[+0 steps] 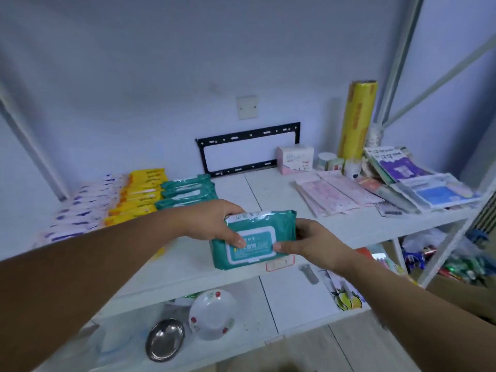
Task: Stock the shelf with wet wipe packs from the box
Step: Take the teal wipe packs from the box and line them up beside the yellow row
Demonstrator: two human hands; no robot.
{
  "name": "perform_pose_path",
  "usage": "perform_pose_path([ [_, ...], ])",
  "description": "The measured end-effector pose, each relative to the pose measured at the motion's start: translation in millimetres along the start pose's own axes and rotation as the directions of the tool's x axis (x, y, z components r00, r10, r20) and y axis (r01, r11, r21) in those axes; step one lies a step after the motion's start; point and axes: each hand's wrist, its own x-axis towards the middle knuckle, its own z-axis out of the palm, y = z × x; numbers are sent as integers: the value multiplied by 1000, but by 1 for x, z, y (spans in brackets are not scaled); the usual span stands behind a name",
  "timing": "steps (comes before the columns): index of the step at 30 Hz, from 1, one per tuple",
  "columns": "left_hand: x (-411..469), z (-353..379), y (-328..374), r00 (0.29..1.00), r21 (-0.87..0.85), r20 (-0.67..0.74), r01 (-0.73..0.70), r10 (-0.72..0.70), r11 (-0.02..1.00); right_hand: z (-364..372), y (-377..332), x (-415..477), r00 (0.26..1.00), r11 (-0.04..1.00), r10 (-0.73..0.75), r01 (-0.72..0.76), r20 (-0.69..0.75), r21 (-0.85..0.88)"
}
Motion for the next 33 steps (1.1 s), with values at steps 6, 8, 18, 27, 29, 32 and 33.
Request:
perform_pose_path([
  [6,-17,-25,-71,996,37,-79,33,-30,999,62,-16,62,1000,999,-27,27,4,-37],
  [8,-14,-31,-95,995,88,-94,41,-33,995,81,-12,84,1000,997,-22,20,-17,-71],
  [18,17,-37,-186,995,140,-71,75,-66,987,139,26,169,994,989,61,-72,-95,-125],
  [27,34,-31,-226,984,124,-88,166,-156,978,156,34,212,994,977,108,-108,-13,-184],
  [29,35,-31,-229,981,120,-86,182,-172,976,158,37,217,994,978,112,-110,2,-178],
  [32,36,-29,-231,983,165,-91,174,-161,971,156,38,222,993,978,119,-116,11,-176],
  [33,36,-28,-231,983,177,-98,170,-154,969,156,38,222,992,977,122,-117,13,-176],
])
